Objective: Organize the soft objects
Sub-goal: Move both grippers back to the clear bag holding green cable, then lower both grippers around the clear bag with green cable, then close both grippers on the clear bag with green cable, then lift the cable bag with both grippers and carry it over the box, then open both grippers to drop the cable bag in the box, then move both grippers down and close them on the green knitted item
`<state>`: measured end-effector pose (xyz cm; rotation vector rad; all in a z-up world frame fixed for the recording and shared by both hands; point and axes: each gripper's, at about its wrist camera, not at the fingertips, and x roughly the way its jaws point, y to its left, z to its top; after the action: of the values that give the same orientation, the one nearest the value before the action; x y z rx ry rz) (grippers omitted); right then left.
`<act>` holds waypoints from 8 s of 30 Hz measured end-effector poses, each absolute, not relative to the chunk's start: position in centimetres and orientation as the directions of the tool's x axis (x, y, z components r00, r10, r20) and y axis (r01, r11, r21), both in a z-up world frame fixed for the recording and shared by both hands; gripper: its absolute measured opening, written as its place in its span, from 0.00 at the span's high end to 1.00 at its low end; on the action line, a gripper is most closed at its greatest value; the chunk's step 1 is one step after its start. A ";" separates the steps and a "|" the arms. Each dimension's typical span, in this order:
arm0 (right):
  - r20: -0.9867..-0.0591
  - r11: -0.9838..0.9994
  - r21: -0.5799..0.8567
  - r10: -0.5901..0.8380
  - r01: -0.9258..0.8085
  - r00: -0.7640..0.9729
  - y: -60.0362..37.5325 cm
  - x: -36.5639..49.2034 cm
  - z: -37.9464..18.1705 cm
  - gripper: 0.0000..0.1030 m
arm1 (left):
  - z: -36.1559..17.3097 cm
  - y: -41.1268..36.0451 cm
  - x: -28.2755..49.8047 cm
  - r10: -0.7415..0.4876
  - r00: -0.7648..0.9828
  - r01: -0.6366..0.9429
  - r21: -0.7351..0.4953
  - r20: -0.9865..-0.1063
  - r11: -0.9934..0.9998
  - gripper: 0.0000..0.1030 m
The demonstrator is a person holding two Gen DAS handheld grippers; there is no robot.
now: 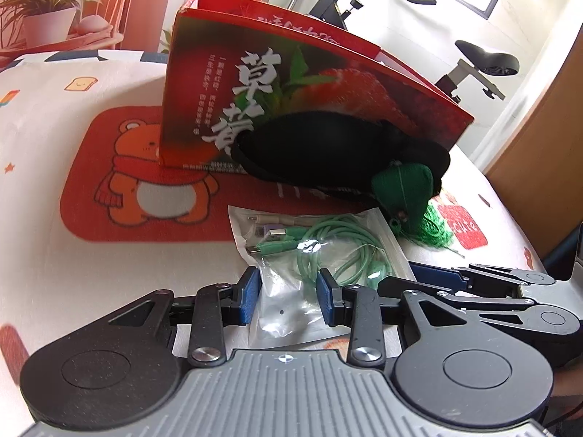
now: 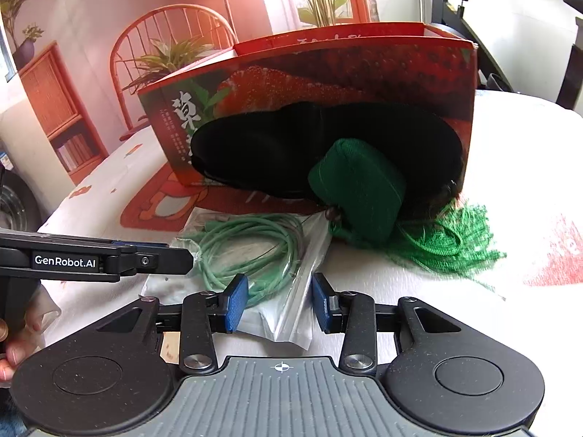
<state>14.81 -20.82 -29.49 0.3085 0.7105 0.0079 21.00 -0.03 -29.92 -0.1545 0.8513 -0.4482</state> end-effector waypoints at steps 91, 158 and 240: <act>-0.649 0.923 0.325 0.059 0.206 0.758 -21.1 11.6 -29.5 0.67 | -29.6 0.4 16.8 -0.398 0.591 0.257 -0.304 -0.702 0.917 0.67; -0.345 0.956 0.289 0.058 0.047 0.937 -27.9 23.3 -15.9 0.88 | -16.6 -0.9 28.1 -0.505 0.762 0.383 -0.346 -0.405 0.856 0.67; -0.514 0.979 0.198 0.067 0.043 0.855 -26.7 16.9 -30.0 0.54 | -26.9 -4.1 24.7 -0.508 0.594 0.385 -0.335 -0.624 0.860 0.55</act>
<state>16.95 -26.74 -29.95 0.2064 0.5457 0.0129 24.72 -4.09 -26.91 -0.1713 0.7775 -0.5219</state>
